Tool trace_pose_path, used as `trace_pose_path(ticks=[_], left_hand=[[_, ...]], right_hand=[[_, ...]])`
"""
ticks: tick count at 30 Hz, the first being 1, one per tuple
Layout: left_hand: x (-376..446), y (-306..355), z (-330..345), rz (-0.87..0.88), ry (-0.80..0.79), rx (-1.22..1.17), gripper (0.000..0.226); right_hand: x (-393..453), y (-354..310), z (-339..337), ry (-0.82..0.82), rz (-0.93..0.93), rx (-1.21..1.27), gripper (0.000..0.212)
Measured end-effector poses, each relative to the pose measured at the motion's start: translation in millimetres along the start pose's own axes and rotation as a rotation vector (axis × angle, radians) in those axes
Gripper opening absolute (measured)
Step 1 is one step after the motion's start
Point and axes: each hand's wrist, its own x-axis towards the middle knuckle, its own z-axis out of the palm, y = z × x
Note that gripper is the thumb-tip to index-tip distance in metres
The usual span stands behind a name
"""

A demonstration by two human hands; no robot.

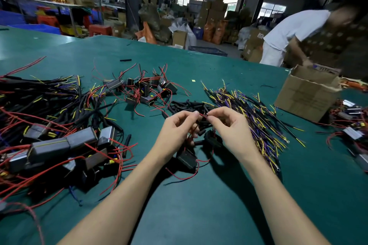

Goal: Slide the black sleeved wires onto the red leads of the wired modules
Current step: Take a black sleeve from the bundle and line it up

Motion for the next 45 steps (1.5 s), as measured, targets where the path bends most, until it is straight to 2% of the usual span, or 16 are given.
trace_pose_path(ticks=[6,12,15,19,21,25,30,35,39,45], left_hand=[[4.2,1.6,-2.2,-0.043,0.065,-0.088,0.026],[8.4,4.3,-2.1,-0.078,-0.010,-0.406,0.012],[7.5,4.0,-3.1,-0.071,-0.017,-0.484,0.016],[6.5,3.6,-6.0,-0.052,0.039,-0.428,0.005],[6.2,4.6,-6.7,-0.039,0.085,-0.427,0.004],[6.2,7.0,-7.1,-0.043,0.140,-0.473,0.016],[6.5,6.5,-9.1,-0.024,0.128,-0.393,0.012],[5.1,8.6,-8.5,-0.021,0.200,-0.424,0.006],[5.3,12.2,-10.9,-0.003,0.267,-0.439,0.007],[1.9,11.9,-2.6,0.114,0.241,-0.133,0.007]], right_hand=[[-4.4,1.9,6.6,-0.011,0.088,0.128,0.018],[-5.1,1.0,8.2,0.065,0.096,0.242,0.017],[-5.0,-1.1,6.8,0.079,0.093,0.330,0.019],[-3.1,-1.7,3.8,0.070,0.124,0.433,0.023],[-3.5,-1.0,2.9,0.016,0.123,0.449,0.018],[-5.9,-0.2,4.6,-0.078,0.079,0.382,0.018],[-6.7,-2.7,6.0,-0.039,0.042,0.286,0.015],[-6.8,-3.1,6.3,-0.008,0.085,0.403,0.019],[-5.6,-1.5,3.3,0.068,0.117,0.496,0.014],[-6.7,1.2,2.5,0.110,0.071,0.407,0.009]])
